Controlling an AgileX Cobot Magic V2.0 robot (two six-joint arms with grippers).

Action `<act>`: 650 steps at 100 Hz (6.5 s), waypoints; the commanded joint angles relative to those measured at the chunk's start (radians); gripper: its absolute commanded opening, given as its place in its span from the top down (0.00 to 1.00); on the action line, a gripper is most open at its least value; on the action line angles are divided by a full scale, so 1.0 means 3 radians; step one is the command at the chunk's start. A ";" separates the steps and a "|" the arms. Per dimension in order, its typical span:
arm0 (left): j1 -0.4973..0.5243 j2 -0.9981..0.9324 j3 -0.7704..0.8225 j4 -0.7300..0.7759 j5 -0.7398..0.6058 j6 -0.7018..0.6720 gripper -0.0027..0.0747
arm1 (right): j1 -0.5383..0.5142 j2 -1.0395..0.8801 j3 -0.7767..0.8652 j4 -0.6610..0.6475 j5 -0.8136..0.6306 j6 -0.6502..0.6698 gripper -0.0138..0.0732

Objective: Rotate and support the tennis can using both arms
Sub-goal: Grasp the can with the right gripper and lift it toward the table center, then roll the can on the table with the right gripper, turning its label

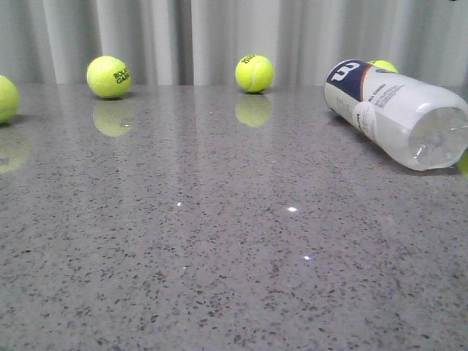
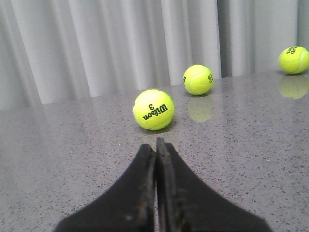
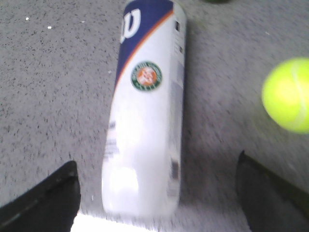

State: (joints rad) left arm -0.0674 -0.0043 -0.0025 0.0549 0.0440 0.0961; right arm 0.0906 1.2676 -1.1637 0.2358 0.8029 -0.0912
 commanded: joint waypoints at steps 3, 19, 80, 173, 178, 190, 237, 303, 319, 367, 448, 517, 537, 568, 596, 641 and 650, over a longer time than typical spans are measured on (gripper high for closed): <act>0.0010 -0.0129 0.0157 -0.0026 -0.0273 -0.0029 0.99 | 0.0102 0.0292 -0.0344 0.0073 -0.0257 -0.0136 0.10; 0.0010 -0.0129 0.0157 -0.0026 -0.0273 -0.0029 0.99 | 0.0213 0.0788 -0.0668 0.0064 -0.0269 -0.0150 0.10; 0.0010 -0.0129 0.0157 -0.0026 -0.0273 -0.0029 0.99 | 0.0220 0.1519 -0.0892 0.0037 -0.0197 -0.0150 0.33; 0.0010 -0.0129 0.0157 -0.0026 -0.0273 -0.0029 0.99 | 0.1373 0.1500 -0.2077 0.0041 0.0653 -0.3513 0.56; 0.0010 -0.0129 0.0157 -0.0026 -0.0273 -0.0029 0.99 | 0.1432 0.1572 -0.2077 0.0041 0.0653 -0.3679 0.56; 0.0010 -0.0129 0.0157 -0.0026 -0.0273 -0.0029 0.99 | 0.1523 0.1769 -0.2077 0.0041 0.0649 -0.3705 0.56; 0.0010 -0.0129 0.0157 -0.0026 -0.0273 -0.0029 0.99 | 0.1545 0.2193 -0.2077 0.0007 0.0675 -0.3457 0.56; 0.0010 -0.0129 0.0157 -0.0026 -0.0273 -0.0029 0.99 | 0.1545 0.2214 -0.2077 0.0010 0.0690 -0.3406 0.17; 0.0010 -0.0129 0.0157 -0.0026 -0.0273 -0.0029 0.99 | 0.1545 0.2214 -0.2077 0.0010 0.0675 -0.3403 0.09; 0.0010 -0.0129 0.0157 -0.0026 -0.0273 -0.0029 0.99 | 0.1545 0.2203 -0.2077 0.0013 0.0704 -0.3400 0.09; 0.0010 -0.0129 0.0157 -0.0026 -0.0273 -0.0029 0.99 | 0.1545 0.2069 -0.2087 0.0010 0.0842 -0.3374 0.09; 0.0010 -0.0129 0.0157 -0.0026 -0.0273 -0.0029 0.99 | 0.1545 0.2008 -0.2087 0.0010 0.0901 -0.3374 0.09; 0.0010 -0.0129 0.0157 -0.0026 -0.0273 -0.0029 0.99 | 0.1545 0.1945 -0.2087 0.0010 0.0911 -0.3374 0.09; 0.0010 -0.0129 0.0157 -0.0026 -0.0273 -0.0029 0.99 | 0.1545 0.1926 -0.2087 0.0010 0.0940 -0.3374 0.09; 0.0010 -0.0129 0.0157 -0.0026 -0.0273 -0.0029 0.99 | 0.1545 0.1926 -0.2087 0.0010 0.0987 -0.3374 0.09; 0.0010 -0.0129 0.0157 -0.0026 -0.0273 -0.0029 0.99 | 0.1545 0.1926 -0.2087 0.0010 0.1040 -0.3374 0.09; 0.0010 -0.0129 0.0157 -0.0026 -0.0273 -0.0029 0.99 | 0.1545 0.1926 -0.2087 0.0010 0.1061 -0.3372 0.09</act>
State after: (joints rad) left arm -0.0674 -0.0043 -0.0025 0.0549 0.0440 0.0961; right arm 0.5542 1.9077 -1.7574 0.2280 1.1262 -1.1039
